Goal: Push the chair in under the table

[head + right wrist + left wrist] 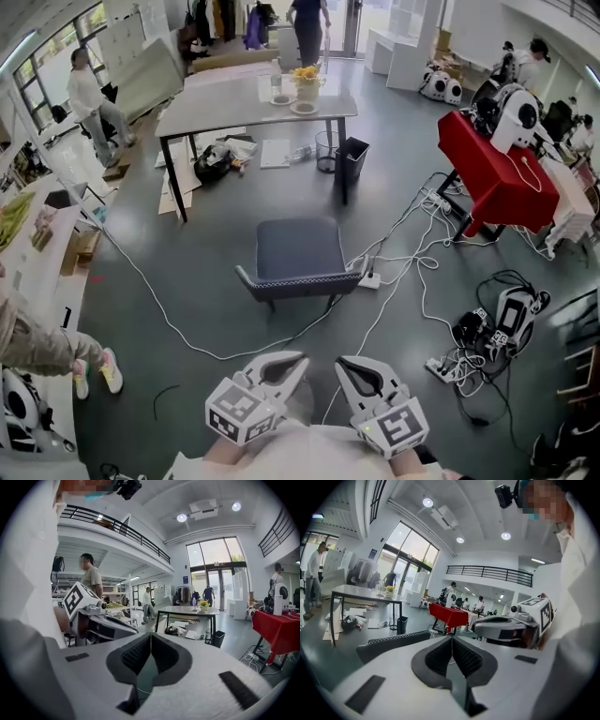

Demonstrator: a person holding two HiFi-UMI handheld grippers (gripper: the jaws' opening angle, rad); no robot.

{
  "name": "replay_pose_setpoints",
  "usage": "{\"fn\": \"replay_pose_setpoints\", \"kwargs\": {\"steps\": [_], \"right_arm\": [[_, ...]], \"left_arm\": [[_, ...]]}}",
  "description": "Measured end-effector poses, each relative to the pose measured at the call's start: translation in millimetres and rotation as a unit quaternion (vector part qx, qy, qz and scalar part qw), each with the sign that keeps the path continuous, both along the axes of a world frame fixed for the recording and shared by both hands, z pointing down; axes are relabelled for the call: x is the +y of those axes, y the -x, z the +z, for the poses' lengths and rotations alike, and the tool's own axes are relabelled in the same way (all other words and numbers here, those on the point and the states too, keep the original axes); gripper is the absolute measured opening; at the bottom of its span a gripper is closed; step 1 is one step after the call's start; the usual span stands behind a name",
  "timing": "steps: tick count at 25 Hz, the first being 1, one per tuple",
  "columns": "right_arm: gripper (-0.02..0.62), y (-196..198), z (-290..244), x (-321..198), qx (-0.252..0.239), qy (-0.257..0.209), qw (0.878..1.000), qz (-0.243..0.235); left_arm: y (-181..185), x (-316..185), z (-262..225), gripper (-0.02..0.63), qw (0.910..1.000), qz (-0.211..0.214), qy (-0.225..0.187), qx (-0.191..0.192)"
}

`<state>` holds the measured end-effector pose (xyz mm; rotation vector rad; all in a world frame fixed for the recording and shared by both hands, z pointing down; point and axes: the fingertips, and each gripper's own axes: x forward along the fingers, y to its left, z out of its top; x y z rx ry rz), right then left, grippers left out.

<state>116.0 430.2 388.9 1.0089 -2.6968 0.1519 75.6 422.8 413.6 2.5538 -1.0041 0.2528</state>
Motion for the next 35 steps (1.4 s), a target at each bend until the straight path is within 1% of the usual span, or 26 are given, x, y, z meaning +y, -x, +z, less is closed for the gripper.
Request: {"fn": "replay_pose_setpoints", "kwargs": {"steps": [5,11,19,28,32,35], "right_arm": [[0.003,13.2,-6.4,-58.1,-0.001,-0.017,1.000,0.012],[0.003,42.3,3.9,-109.2,0.019,0.010,1.000,-0.005],[0.004,52.2,8.6,-173.5,0.021,0.015,1.000,0.015],[0.003,63.3,16.2,-202.0,0.027,0.018,0.999,-0.005],[0.003,60.7,19.9,-209.7,0.023,0.022,0.999,0.000],[0.004,59.5,22.8,-215.4,0.022,0.018,1.000,-0.008]], "left_arm": [[14.2,-53.9,-4.3,0.015,0.9999,0.010,-0.004,0.001],[25.7,-112.5,-0.3,0.015,0.9995,0.032,0.005,0.002],[39.0,-171.0,6.9,0.015,0.9990,0.045,0.005,0.000],[49.0,-201.4,14.9,0.015,0.9994,0.031,0.014,0.006],[52.3,-207.0,20.6,0.015,0.9996,0.024,0.015,0.000],[55.5,-211.2,24.7,0.015,0.9997,0.016,0.020,-0.005]]}}
